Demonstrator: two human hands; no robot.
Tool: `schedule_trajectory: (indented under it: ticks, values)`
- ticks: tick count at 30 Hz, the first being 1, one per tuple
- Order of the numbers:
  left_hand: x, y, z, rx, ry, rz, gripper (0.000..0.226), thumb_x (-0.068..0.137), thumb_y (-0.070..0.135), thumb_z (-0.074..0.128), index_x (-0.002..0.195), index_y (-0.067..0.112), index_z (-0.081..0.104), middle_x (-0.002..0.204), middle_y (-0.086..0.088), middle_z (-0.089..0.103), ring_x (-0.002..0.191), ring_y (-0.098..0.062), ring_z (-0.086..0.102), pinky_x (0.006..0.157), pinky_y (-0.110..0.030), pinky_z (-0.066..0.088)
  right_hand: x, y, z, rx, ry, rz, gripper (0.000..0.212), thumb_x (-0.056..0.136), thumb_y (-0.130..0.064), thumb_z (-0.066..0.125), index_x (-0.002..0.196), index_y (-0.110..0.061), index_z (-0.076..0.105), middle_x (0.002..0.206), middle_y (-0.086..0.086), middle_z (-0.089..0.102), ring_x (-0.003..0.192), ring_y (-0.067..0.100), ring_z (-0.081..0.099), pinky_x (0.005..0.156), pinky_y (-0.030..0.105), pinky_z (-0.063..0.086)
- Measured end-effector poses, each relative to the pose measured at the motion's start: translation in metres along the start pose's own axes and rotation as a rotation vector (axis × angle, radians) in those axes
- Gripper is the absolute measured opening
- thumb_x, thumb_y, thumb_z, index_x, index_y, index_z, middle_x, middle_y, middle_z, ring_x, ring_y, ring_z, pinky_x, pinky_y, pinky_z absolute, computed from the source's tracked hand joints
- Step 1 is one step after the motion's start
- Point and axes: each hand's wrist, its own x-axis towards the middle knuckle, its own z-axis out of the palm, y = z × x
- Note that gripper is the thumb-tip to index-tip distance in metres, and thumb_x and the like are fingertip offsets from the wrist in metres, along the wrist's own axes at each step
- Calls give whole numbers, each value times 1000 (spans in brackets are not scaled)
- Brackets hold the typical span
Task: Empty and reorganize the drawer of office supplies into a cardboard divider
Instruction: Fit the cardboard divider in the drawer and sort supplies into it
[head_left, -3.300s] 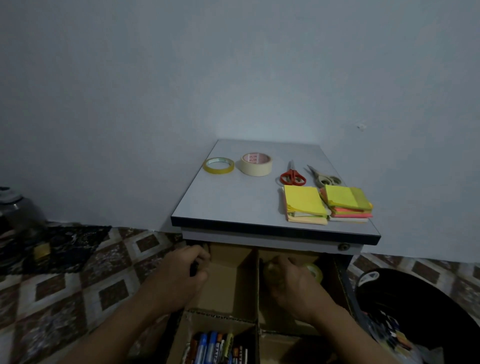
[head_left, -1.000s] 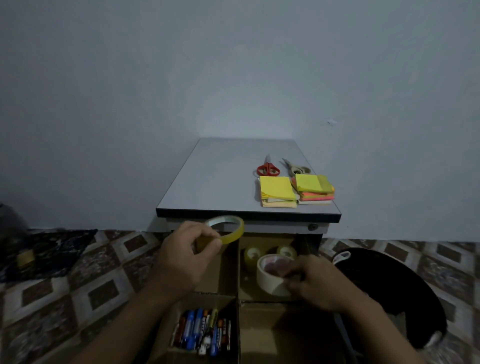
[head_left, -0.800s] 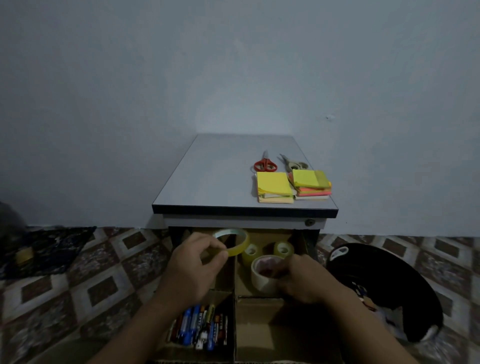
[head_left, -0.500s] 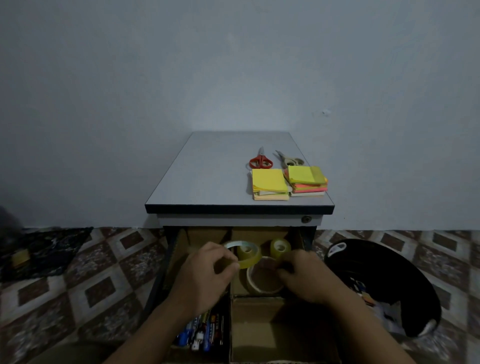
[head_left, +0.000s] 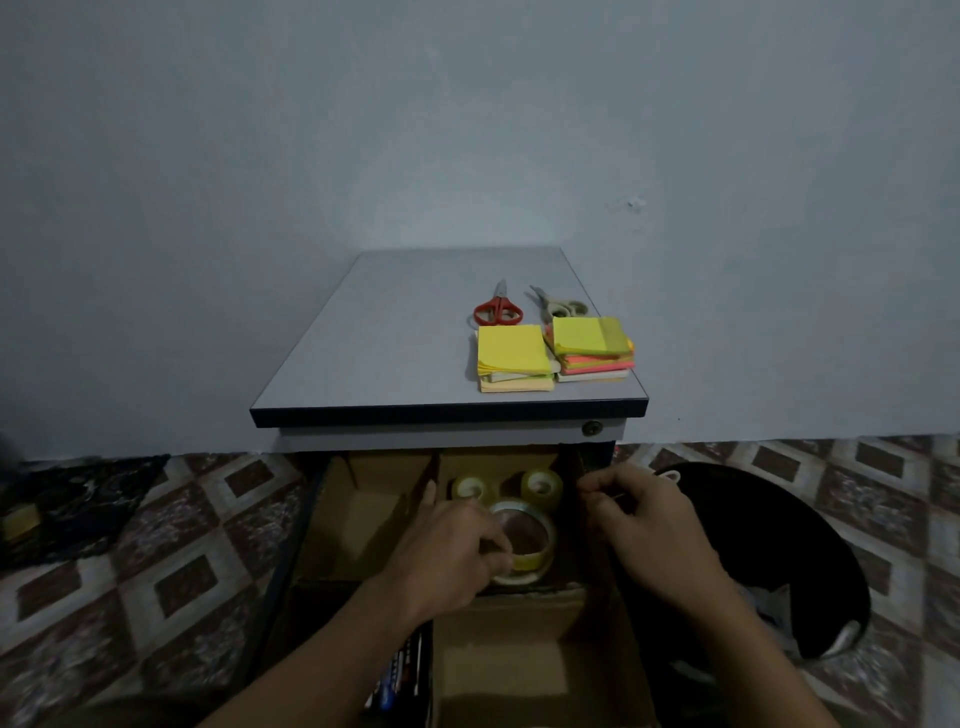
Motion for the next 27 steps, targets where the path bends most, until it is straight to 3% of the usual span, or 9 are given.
schedule_trajectory:
  ticks: [2, 4, 8, 11, 14, 18, 21, 24, 27]
  values:
    - [1, -1, 2, 17, -28, -9, 17, 90, 41, 69, 102, 32, 76, 119, 18, 66, 115, -2, 53, 121, -48, 3, 0, 0, 0, 3, -1, -7, 22, 96, -16, 58, 91, -36, 65, 89, -11, 68, 80, 3, 63, 70, 28, 56]
    - [1, -2, 3, -10, -63, -10, 21, 87, 43, 71, 103, 29, 76, 115, 16, 69, 104, 1, 58, 117, -44, 31, 0, 1, -1, 15, -6, -12, 24, 97, -16, 58, 89, -38, 64, 88, -11, 67, 80, -1, 61, 65, 20, 53]
    - [-1, 1, -3, -81, -87, -22, 28, 87, 44, 72, 108, 26, 75, 110, 12, 72, 92, 5, 63, 89, -26, 55, 0, -1, -2, 12, -1, -28, 25, 97, -16, 58, 89, -40, 63, 89, -13, 66, 83, -6, 59, 64, 16, 51]
    - [-4, 4, -16, -133, -27, -28, 17, 91, 45, 66, 100, 33, 74, 100, 17, 65, 87, 3, 61, 76, -21, 55, -1, -5, -6, 23, 8, -41, 22, 97, -19, 58, 92, -39, 65, 91, -14, 67, 86, -8, 59, 67, 16, 52]
    - [-6, 10, -44, -189, 72, -17, 10, 92, 43, 63, 94, 37, 70, 95, 16, 62, 87, -2, 61, 79, -27, 57, 5, -16, -15, 68, 36, -79, 18, 95, -19, 60, 94, -33, 69, 86, -13, 69, 79, -5, 62, 64, 17, 51]
    - [9, 22, -99, -270, 259, -26, 7, 93, 33, 65, 96, 33, 71, 90, 16, 68, 85, 5, 62, 73, -17, 54, 32, -49, -35, 88, 94, -195, 15, 94, -17, 62, 92, -26, 73, 77, -8, 72, 67, 4, 65, 58, 21, 52]
    - [39, 30, -136, -259, 411, -25, 8, 92, 33, 65, 94, 31, 73, 87, 19, 70, 80, 5, 63, 72, -19, 54, 74, -71, -53, 86, 180, -235, 14, 90, -14, 63, 88, -21, 75, 70, -4, 71, 62, 14, 66, 55, 25, 50]
    - [86, 30, -159, -225, 474, -46, 12, 90, 34, 68, 98, 27, 73, 95, 14, 71, 86, 0, 63, 77, -24, 51, 130, -83, -65, -23, 228, -219, 15, 89, -14, 62, 90, -19, 76, 79, -4, 73, 69, 20, 67, 65, 36, 56]
    - [137, 26, -168, -164, 372, -94, 40, 87, 40, 70, 121, 19, 68, 119, 1, 68, 105, -15, 62, 87, -27, 46, 181, -86, -68, -176, 185, -161, 19, 89, -13, 61, 100, -14, 76, 96, 0, 74, 85, 18, 67, 76, 32, 55]
